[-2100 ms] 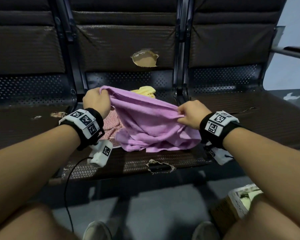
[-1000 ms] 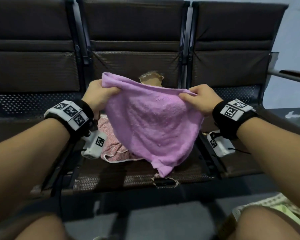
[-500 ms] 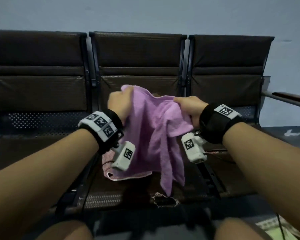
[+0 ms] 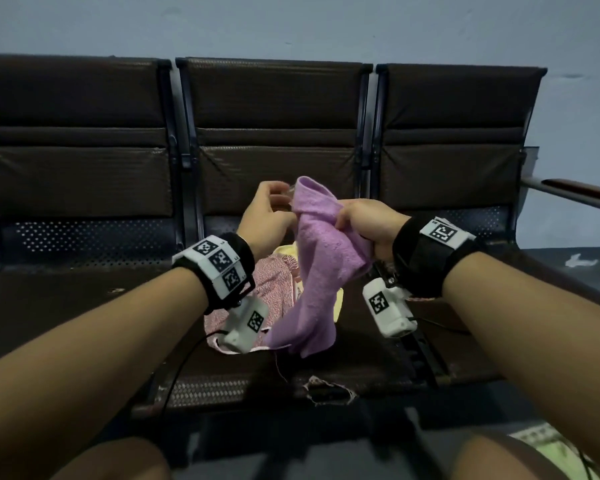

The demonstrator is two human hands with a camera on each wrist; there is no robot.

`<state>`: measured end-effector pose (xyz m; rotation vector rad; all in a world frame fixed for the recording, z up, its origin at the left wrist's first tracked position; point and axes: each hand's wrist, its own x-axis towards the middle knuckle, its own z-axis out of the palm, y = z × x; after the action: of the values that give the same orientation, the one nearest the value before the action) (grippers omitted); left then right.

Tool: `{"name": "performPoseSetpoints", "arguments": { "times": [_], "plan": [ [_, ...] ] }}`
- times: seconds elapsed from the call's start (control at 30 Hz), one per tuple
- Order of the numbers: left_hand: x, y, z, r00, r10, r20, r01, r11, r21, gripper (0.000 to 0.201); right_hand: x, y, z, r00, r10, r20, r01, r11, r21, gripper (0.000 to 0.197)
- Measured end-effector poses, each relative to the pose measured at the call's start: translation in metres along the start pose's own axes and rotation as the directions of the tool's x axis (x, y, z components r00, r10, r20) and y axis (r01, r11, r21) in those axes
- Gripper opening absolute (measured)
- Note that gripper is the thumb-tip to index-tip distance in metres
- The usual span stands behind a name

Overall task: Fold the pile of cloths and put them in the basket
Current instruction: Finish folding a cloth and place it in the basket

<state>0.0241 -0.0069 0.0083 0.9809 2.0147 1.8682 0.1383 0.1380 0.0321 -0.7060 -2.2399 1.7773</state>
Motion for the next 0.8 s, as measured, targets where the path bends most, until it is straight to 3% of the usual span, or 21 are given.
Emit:
{"name": "performPoseSetpoints", "arguments": {
  "times": [0.07,0.13,0.2,0.3,0.37,0.47,0.6,0.7,0.8],
  "plan": [
    [0.006,0.0,-0.004,0.987,-0.084,0.137,0.095,0.993,-0.071,0.062,0.0,0.0,0.0,0.999,-0.017,0.052,0.015,0.999,0.029,0.046],
    [0.012,0.0,-0.005,0.953,-0.165,0.253,0.194,0.976,-0.095,0.048,0.005,0.002,-0.001,0.998,-0.059,0.025,0.059,0.998,-0.015,0.03],
    [0.021,-0.003,-0.005,0.951,-0.193,0.243,0.206,0.978,-0.031,0.031,0.011,0.004,-0.01,0.996,-0.083,0.034,0.088,0.982,-0.17,0.011],
    [0.036,-0.016,0.004,0.965,-0.178,0.195,0.166,0.983,0.075,0.009,0.026,0.014,-0.037,0.997,0.031,0.076,0.018,0.818,-0.575,0.034],
    [0.051,-0.027,0.014,0.977,-0.154,0.148,0.129,0.978,0.164,0.007,0.038,0.025,-0.051,0.999,0.046,0.004,-0.031,0.714,-0.699,0.033],
    [0.075,-0.038,0.03,0.997,-0.059,0.05,0.044,0.965,0.259,0.017,0.057,0.039,-0.068,0.972,-0.126,-0.201,-0.027,0.783,-0.621,0.022],
    [0.103,-0.025,0.044,0.994,0.094,-0.057,-0.083,0.982,0.17,0.013,0.072,0.037,-0.08,0.846,-0.357,-0.396,0.121,0.852,-0.509,0.013],
    [0.111,-0.016,0.044,0.993,0.103,-0.048,-0.104,0.995,-0.007,0.012,0.073,0.032,-0.083,0.773,-0.45,-0.447,0.241,0.861,-0.449,0.02],
    [0.099,-0.027,0.037,0.999,0.048,0.018,-0.045,0.991,-0.129,0.013,0.069,0.044,-0.081,0.801,-0.447,-0.399,0.286,0.871,-0.4,0.02]
  ]
}}
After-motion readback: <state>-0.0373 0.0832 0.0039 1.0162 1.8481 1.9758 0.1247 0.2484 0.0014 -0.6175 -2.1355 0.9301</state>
